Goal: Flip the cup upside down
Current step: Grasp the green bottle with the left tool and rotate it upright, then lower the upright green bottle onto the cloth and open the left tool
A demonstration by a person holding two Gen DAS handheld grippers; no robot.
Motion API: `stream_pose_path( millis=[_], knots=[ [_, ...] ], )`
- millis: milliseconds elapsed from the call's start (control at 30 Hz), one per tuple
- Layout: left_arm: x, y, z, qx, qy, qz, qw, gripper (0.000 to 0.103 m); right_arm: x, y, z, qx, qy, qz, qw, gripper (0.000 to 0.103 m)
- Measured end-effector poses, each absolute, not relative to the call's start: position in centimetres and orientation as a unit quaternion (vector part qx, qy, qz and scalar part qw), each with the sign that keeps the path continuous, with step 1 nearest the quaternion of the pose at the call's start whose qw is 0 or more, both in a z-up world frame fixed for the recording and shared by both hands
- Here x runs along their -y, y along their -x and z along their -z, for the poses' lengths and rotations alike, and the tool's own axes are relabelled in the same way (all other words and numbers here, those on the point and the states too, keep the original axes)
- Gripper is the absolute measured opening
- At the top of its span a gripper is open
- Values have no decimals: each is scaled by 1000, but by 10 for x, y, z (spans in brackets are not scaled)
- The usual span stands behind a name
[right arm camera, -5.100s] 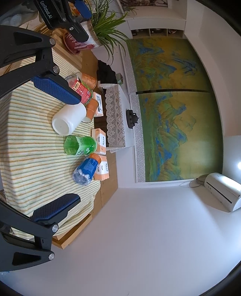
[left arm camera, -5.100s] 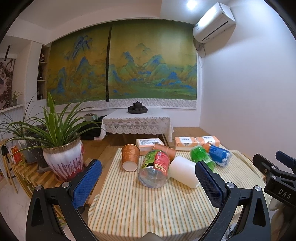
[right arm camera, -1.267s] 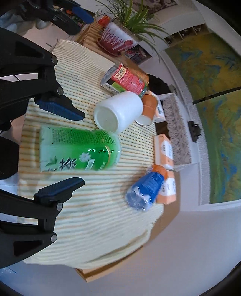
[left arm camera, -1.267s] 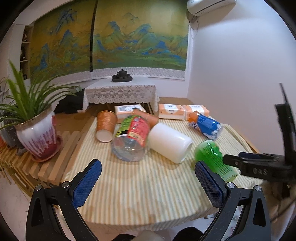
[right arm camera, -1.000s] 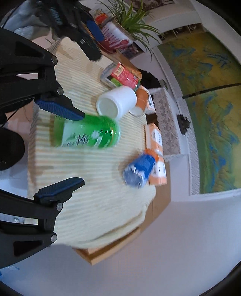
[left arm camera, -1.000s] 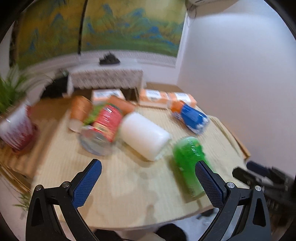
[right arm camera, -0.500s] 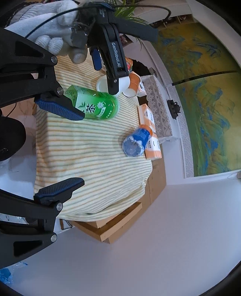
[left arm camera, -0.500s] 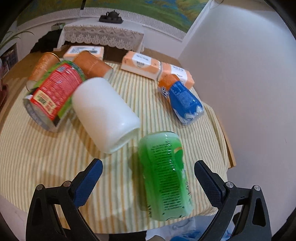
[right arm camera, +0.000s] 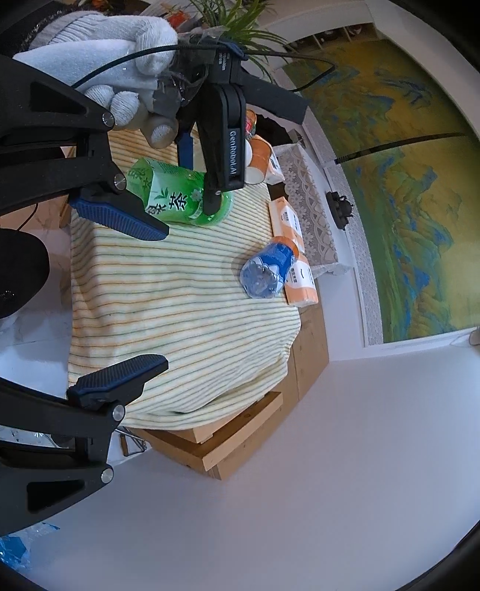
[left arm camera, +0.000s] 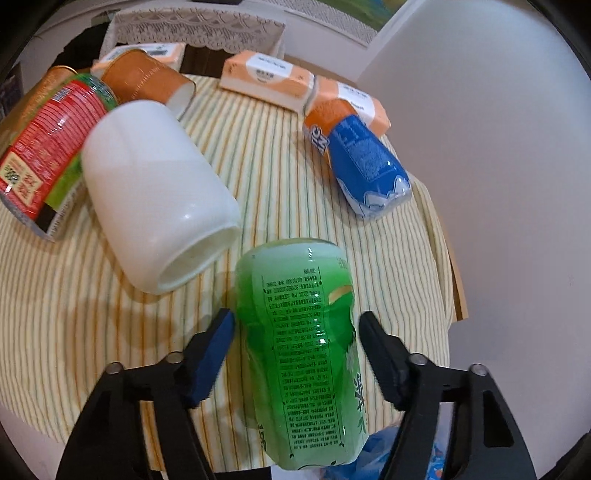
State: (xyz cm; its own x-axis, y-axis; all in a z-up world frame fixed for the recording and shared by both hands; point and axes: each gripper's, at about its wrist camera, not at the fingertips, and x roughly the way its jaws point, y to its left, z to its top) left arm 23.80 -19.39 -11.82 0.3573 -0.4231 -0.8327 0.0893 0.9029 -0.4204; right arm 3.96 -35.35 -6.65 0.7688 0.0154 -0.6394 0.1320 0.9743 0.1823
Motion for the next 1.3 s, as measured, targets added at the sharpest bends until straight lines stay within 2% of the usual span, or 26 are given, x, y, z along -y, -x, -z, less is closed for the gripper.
stream_pose_path(
  millis=[367,567,867,1033,1300],
  knots=[
    [184,-212,97,-505,144,184,831,69,352,-41,69,-341,-113,29,933,60],
    [153,-176,75,-449,138,187,863,68,340,-40,65,-332,-107,23,937,60],
    [88,-144,45,-350,71,126,925,68,313,-42,60,-324,-94,3,941,60],
    [67,-147,46,-313,45,104,943,68,297,-39,57,-295,-80,9,952,60],
    [78,-158,61,-263,18,90,960,68,272,-30,53,-256,-40,31,965,60]
  ],
)
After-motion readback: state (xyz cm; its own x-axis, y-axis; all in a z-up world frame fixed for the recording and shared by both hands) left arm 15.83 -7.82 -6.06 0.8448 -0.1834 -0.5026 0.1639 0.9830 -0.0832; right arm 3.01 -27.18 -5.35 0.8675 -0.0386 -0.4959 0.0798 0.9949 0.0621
